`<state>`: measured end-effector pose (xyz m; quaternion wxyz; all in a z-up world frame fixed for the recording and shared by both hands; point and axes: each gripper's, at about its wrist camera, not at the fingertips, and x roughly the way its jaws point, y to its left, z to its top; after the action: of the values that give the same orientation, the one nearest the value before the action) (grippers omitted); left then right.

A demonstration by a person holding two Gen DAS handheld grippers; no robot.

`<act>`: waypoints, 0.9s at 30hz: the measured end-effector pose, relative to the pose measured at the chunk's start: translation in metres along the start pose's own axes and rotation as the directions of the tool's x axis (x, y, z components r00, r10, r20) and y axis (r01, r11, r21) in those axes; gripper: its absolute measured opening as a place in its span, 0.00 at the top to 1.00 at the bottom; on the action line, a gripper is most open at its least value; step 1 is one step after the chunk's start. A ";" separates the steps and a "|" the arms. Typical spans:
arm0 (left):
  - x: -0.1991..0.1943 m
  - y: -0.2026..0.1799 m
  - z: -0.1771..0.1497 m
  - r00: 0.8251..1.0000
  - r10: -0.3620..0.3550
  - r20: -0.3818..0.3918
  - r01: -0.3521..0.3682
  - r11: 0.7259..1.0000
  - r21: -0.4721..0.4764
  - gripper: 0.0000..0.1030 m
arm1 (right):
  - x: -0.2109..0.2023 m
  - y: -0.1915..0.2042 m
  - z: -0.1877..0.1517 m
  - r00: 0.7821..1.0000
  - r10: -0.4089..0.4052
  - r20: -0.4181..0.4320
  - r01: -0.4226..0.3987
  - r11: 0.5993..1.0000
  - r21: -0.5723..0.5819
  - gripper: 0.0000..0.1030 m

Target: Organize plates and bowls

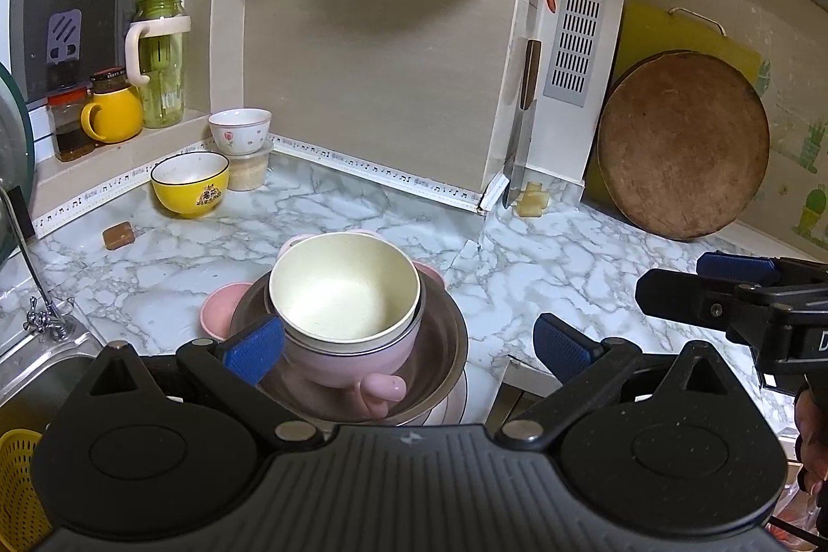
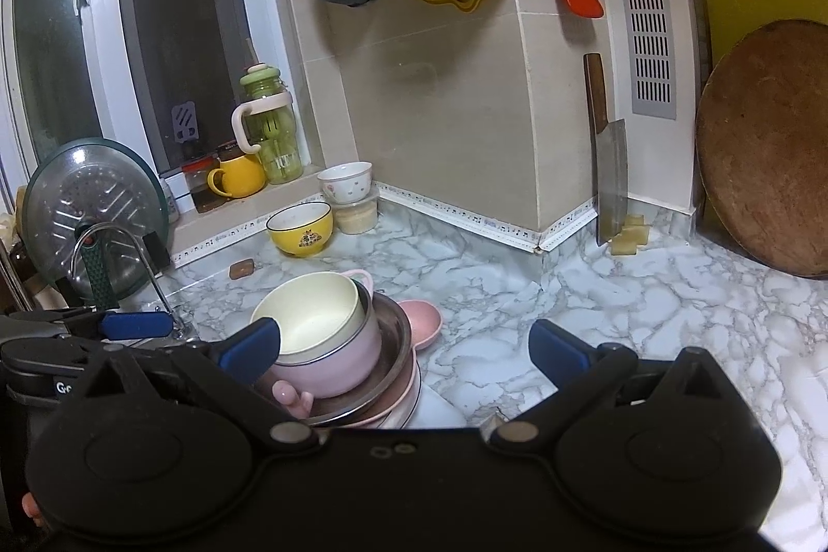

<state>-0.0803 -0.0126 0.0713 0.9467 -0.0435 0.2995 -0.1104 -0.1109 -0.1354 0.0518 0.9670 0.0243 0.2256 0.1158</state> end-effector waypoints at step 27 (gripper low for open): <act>-0.007 -0.008 0.008 0.996 -0.018 0.089 0.016 1.000 0.024 0.00 | 0.001 -0.007 0.002 0.998 -0.051 0.030 0.050 0.998 0.025 0.00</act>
<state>-0.0825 -0.0184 0.0829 0.9585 -0.0397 0.2554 -0.1200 -0.1081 -0.1416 0.0525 0.9726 0.0319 0.2128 0.0884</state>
